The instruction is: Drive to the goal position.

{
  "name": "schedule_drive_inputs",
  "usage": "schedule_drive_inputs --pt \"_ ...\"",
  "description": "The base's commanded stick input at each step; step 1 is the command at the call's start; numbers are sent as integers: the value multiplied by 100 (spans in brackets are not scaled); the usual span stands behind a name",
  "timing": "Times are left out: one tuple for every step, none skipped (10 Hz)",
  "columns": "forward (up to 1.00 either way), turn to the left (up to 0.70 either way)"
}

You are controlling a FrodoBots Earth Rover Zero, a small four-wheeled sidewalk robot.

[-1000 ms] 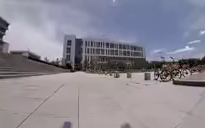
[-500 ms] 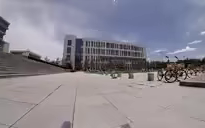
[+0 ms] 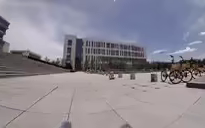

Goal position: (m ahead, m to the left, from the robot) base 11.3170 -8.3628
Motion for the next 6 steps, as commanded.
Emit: schedule_drive_inputs --pt "70 -35" --pt "70 -26" --pt "70 -14" --pt "70 0" --pt "70 0" --pt "70 0"
